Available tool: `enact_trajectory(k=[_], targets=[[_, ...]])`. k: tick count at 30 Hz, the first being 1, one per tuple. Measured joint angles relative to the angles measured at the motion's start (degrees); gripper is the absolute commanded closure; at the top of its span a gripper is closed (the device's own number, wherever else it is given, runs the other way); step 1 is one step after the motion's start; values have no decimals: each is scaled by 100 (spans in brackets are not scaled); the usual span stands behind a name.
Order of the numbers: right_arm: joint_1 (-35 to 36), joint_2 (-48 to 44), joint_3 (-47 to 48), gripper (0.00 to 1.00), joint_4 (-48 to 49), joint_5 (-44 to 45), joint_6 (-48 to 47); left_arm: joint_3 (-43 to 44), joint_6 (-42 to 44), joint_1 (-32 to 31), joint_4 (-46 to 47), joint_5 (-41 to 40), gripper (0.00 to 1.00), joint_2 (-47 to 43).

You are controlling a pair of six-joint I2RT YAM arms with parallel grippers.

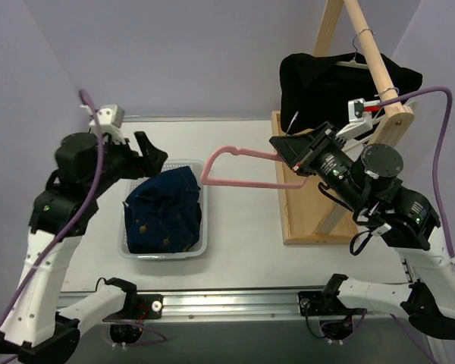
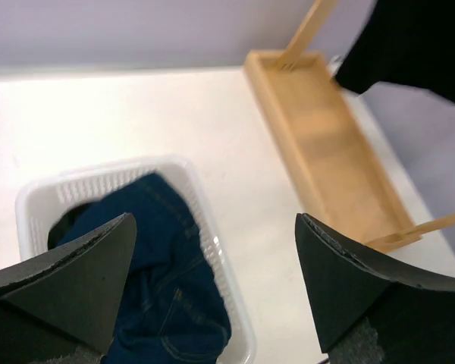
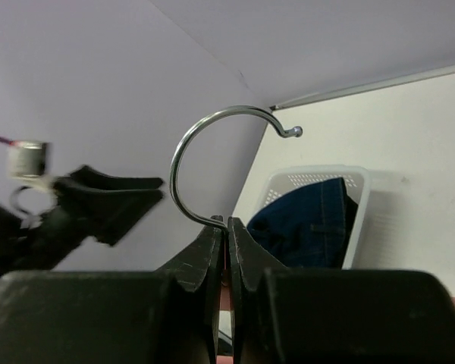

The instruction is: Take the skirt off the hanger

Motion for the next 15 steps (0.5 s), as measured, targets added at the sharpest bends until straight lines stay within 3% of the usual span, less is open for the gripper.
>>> enact_trajectory(k=[5,11,15], targets=[[0,144,-170,100,-319,57,-4,868,20,0,402,844,5,-219],[0,378,-166,100,-702,280,-92,1014,-597,-24,1569,2881,4,304],[0,472,-118,100,-933,433,-184,973,-870,-111,1838,3794,5,807]])
